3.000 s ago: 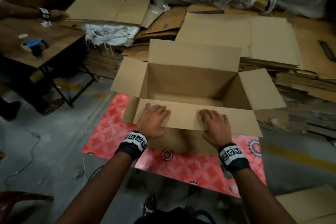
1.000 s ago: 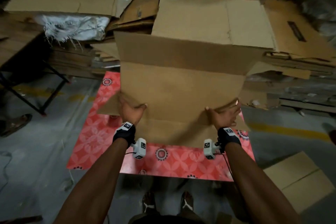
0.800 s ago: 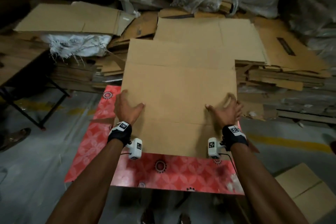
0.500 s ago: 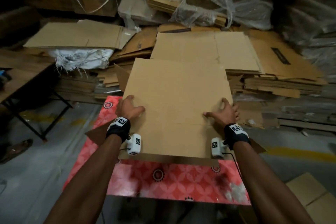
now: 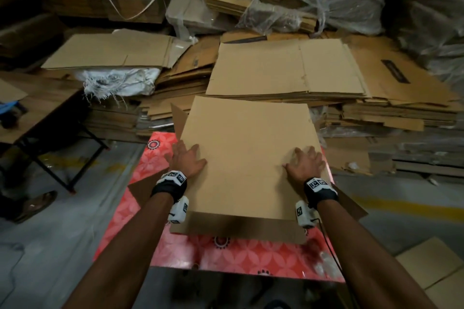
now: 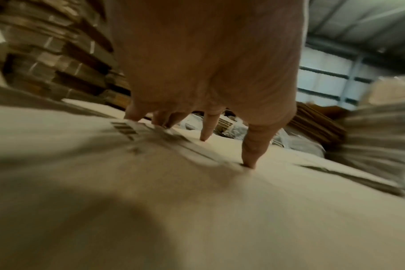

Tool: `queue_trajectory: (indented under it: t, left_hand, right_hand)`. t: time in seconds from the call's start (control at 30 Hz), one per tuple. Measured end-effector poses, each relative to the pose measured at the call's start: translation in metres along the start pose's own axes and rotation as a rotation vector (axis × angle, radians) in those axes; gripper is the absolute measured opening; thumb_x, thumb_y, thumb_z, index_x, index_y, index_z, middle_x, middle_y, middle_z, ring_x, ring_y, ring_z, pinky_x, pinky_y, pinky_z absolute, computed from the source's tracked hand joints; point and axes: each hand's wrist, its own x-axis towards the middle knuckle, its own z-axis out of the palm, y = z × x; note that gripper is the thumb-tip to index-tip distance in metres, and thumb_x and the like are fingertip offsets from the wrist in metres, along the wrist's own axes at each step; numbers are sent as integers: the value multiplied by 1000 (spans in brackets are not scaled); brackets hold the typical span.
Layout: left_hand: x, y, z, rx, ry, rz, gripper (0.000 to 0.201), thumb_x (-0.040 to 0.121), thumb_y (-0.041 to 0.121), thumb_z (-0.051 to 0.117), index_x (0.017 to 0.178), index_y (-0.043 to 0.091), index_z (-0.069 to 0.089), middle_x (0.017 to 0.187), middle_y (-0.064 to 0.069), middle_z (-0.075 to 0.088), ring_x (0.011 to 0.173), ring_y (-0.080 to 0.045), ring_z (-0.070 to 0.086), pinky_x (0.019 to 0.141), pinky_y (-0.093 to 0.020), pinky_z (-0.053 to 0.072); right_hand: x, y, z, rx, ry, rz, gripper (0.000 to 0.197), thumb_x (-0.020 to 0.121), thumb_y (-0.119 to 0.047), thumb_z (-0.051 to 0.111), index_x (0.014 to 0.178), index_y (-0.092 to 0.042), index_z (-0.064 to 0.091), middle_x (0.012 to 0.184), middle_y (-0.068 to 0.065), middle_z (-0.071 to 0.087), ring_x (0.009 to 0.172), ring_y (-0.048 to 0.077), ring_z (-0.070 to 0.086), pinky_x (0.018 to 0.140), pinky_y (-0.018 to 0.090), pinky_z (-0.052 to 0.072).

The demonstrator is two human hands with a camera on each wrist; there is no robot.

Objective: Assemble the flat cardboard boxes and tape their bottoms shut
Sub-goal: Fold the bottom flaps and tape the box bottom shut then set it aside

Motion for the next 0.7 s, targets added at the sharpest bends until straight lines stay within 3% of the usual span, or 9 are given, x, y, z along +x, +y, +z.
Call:
queue_trajectory:
  t: [0.1, 0.2, 0.3, 0.4, 0.47, 0.53, 0.6, 0.67, 0.7]
  left_hand:
    - [-19, 19, 10, 23, 13, 176, 62, 97, 44, 55, 155, 29, 38, 168, -17, 14, 154, -40, 10, 120, -62, 15]
    - [-47, 31, 27, 4, -19, 278, 68, 96, 47, 55, 157, 28, 34, 169, -14, 17, 154, -35, 13, 123, -55, 14]
    - [-82, 35, 45, 70, -64, 377, 87, 88, 67, 55, 161, 32, 23, 171, -7, 7, 156, -33, 6, 125, -51, 8]
    - [-115, 30, 65, 251, -122, 461, 119, 71, 87, 51, 163, 30, 2, 171, -6, -10, 156, -36, -8, 125, -57, 1]
    - [-126, 26, 72, 371, -81, 483, 119, 77, 72, 64, 163, 25, -4, 171, -11, -11, 156, -40, -8, 125, -58, 3]
    - [-127, 24, 70, 375, -42, 463, 106, 85, 48, 67, 164, 25, 0, 171, -11, -5, 157, -39, -3, 126, -53, 5]
    - [-123, 25, 64, 316, -21, 453, 98, 86, 39, 65, 164, 26, 7, 172, -8, 0, 157, -36, 2, 127, -50, 6]
    - [-117, 29, 57, 260, -5, 468, 96, 84, 38, 65, 164, 28, 12, 172, -6, 4, 157, -36, 5, 127, -49, 8]
    - [-114, 29, 53, 237, -23, 486, 96, 84, 39, 66, 164, 29, 13, 172, -5, 5, 157, -35, 6, 127, -49, 9]
  right_hand:
    - [-14, -11, 9, -5, 20, -122, 64, 88, -50, 66, 145, -25, 50, 163, 15, 26, 148, 40, 21, 121, 59, 16]
    - [-38, -22, 21, -17, -7, -199, 66, 88, -53, 64, 146, -25, 48, 160, 13, 33, 143, 38, 28, 116, 56, 21]
    - [-71, -24, 39, -55, -17, -298, 68, 88, -59, 55, 147, -27, 44, 160, 11, 32, 142, 40, 27, 114, 56, 22]
    - [-109, -18, 56, -85, -43, -410, 79, 86, -71, 40, 153, -28, 37, 163, 10, 27, 147, 42, 21, 115, 59, 20]
    - [-128, -17, 64, -129, -98, -484, 93, 83, -84, 34, 159, -29, 27, 167, 9, 18, 152, 40, 14, 117, 62, 15]
    - [-137, -20, 69, -214, -138, -551, 110, 77, -91, 39, 163, -26, 17, 171, 9, 10, 155, 39, 8, 119, 66, 9]
    - [-138, -30, 72, -313, -130, -595, 116, 77, -80, 58, 164, -21, 9, 171, 11, 6, 155, 44, 7, 118, 70, 6]
    - [-133, -44, 69, -396, -102, -587, 109, 84, -50, 74, 164, -18, 7, 171, 11, 7, 154, 46, 10, 117, 73, 14]
    - [-129, -51, 66, -415, -109, -574, 104, 87, -37, 74, 164, -16, 6, 171, 10, 7, 154, 47, 10, 117, 73, 16]
